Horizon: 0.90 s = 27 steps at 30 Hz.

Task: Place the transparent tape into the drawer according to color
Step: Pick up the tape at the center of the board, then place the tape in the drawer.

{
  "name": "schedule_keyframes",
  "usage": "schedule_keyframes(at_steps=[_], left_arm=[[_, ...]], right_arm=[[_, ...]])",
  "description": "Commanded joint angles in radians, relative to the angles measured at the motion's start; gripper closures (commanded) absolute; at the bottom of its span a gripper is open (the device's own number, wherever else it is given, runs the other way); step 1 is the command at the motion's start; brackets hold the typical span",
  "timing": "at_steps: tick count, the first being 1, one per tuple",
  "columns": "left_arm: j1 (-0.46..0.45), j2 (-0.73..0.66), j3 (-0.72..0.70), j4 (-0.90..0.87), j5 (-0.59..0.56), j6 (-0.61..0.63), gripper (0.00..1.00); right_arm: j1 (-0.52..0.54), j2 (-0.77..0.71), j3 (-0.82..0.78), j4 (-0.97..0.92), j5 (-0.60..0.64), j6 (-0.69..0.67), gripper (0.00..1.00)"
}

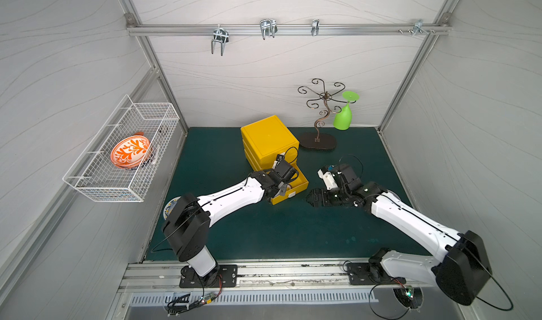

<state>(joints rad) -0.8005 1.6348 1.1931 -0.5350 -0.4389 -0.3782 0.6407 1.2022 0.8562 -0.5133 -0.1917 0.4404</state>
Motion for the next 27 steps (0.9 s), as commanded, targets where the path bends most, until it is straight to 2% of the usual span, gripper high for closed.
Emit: schedule_keyframes(at_steps=[1,4,7,19,24,27], left_arm=[[0.005,0.022,-0.007,0.052,-0.027,0.012,0.78],[0.004,0.010,-0.018,0.056,-0.024,0.007,0.65],[0.005,-0.018,-0.026,0.057,-0.024,0.010,0.58],[0.004,-0.208,-0.079,0.032,0.055,-0.004,0.50],[0.004,-0.334,-0.109,0.011,0.070,-0.002,0.39],[0.005,-0.396,-0.110,-0.003,0.069,0.005,0.29]], right_arm=[[-0.006,0.014,-0.008,0.024,-0.017,0.003,0.01],[-0.006,0.018,-0.007,0.030,-0.014,0.004,0.01],[-0.005,0.024,-0.015,0.042,-0.018,0.009,0.01],[0.017,0.047,-0.035,0.083,-0.004,0.008,0.01],[0.029,0.068,-0.028,0.088,0.001,0.001,0.01],[0.035,0.073,-0.023,0.089,0.007,-0.002,0.01]])
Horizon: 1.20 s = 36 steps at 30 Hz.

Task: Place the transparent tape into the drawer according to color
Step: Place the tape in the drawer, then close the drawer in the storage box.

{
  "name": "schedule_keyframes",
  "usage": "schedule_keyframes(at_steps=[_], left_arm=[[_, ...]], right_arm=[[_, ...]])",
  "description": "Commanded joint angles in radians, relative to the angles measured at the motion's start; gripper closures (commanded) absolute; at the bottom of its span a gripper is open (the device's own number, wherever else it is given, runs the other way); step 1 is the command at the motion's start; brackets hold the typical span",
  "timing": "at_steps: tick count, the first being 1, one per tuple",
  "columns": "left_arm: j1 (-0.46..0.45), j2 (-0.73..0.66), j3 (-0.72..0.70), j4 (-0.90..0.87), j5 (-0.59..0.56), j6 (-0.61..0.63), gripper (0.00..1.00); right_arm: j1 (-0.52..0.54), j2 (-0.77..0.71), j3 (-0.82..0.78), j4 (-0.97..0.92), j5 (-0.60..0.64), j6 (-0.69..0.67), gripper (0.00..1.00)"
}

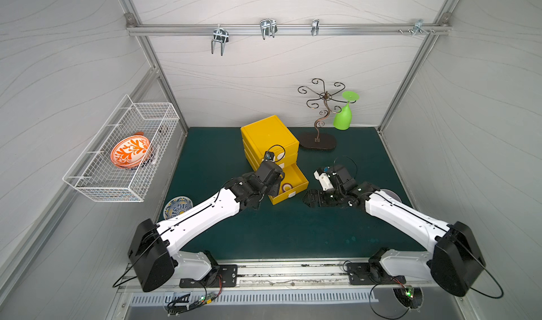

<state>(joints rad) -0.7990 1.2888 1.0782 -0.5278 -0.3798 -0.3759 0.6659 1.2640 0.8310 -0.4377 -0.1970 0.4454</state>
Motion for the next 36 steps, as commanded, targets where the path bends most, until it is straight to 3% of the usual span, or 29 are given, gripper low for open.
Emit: schedule_keyframes(at_steps=[1,5,9,15,24,36], left_arm=[[0.004,-0.067,0.014,-0.020,0.009,0.007,0.24],[0.033,-0.096,0.076,-0.060,0.051,0.022,0.09],[0.106,-0.101,0.132,-0.072,0.142,0.023,0.00],[0.249,-0.084,0.194,-0.054,0.300,-0.003,0.00],[0.391,0.001,0.226,0.018,0.462,-0.070,0.01],[0.448,0.183,0.356,0.005,0.480,-0.059,0.20]], right_arm=[[0.010,0.013,0.004,0.014,0.013,-0.007,0.01],[0.018,0.023,0.008,0.021,0.016,-0.007,0.01],[0.028,0.033,0.019,0.023,0.022,-0.010,0.01],[0.032,0.040,0.027,0.024,0.031,-0.021,0.01],[0.033,0.048,0.010,0.068,0.023,-0.025,0.01],[0.109,0.080,-0.026,0.202,0.089,-0.066,0.01]])
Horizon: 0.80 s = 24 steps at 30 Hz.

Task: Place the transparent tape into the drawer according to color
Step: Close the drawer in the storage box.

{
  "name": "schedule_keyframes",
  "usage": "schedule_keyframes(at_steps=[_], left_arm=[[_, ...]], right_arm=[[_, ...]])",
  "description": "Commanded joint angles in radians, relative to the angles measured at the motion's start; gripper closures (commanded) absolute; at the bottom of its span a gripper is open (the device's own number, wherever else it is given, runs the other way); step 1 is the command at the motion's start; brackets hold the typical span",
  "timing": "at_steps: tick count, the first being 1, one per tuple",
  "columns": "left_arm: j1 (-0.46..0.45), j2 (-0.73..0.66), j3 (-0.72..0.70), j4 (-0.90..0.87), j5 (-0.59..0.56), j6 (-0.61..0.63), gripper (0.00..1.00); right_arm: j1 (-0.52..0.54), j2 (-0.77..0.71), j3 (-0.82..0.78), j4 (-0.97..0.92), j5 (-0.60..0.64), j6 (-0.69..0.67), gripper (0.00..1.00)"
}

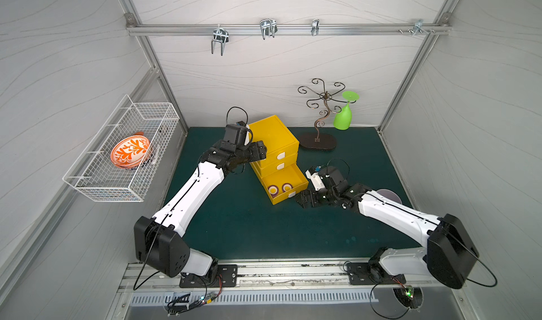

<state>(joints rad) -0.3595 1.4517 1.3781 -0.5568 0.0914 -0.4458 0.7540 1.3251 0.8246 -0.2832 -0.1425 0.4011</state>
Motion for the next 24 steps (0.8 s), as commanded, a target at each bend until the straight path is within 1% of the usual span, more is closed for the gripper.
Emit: schedule_keyframes(at_steps=[1,10,17,24], left_arm=[[0.009,0.029,0.060,0.033,0.000,0.012,0.21],[0.025,0.091,0.049,0.030,-0.012,0.002,0.24],[0.030,0.115,0.048,0.009,0.007,-0.005,0.32],[0.030,0.122,0.052,-0.009,0.008,0.000,0.34]], right_arm=[[0.029,0.024,-0.020,0.052,0.044,-0.022,0.01],[0.053,0.025,-0.055,0.122,0.095,-0.041,0.01],[0.070,0.031,-0.117,0.206,0.125,-0.050,0.01],[0.117,0.078,-0.143,0.287,0.207,-0.076,0.01]])
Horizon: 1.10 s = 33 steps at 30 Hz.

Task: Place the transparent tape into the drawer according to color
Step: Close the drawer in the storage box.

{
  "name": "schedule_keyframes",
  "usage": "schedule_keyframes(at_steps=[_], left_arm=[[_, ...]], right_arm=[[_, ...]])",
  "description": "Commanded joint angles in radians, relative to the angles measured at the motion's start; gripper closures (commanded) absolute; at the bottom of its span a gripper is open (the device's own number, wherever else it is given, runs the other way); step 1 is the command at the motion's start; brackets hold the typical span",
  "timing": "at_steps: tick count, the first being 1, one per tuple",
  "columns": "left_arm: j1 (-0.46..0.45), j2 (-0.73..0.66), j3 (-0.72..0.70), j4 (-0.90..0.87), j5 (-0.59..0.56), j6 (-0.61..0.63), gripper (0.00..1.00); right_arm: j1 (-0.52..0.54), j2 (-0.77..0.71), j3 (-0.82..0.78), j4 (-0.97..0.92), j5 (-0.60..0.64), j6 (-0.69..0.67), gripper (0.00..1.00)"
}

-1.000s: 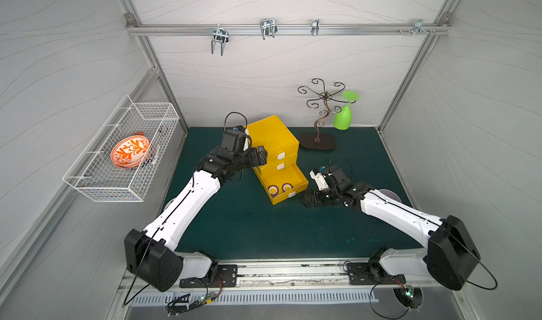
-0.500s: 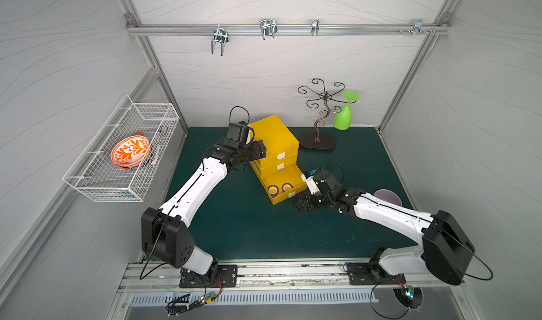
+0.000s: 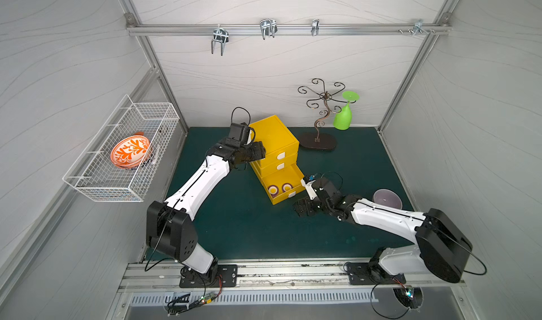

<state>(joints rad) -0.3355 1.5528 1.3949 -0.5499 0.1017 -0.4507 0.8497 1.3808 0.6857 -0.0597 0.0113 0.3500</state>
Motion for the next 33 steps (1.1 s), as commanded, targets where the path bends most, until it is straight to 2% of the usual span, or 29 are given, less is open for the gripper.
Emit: schedule_keyframes(at_steps=[1,9,14,23,33], left_arm=[[0.006,0.024,0.036,-0.018,-0.002,0.006,0.34],[0.006,0.040,0.044,-0.025,0.000,0.009,0.35],[0.007,0.043,0.050,-0.034,-0.001,0.014,0.35],[0.010,0.054,0.054,-0.042,0.009,0.014,0.36],[0.013,0.060,0.062,-0.059,0.022,0.020,0.36]], right_arm=[[0.031,0.036,-0.005,0.077,0.068,-0.027,0.02],[0.060,0.149,0.025,0.188,0.163,-0.027,0.10],[0.049,0.216,0.053,0.242,0.171,-0.036,0.16],[0.020,0.259,0.065,0.338,0.190,-0.058,0.32],[0.013,0.304,0.100,0.407,0.192,-0.069,0.37]])
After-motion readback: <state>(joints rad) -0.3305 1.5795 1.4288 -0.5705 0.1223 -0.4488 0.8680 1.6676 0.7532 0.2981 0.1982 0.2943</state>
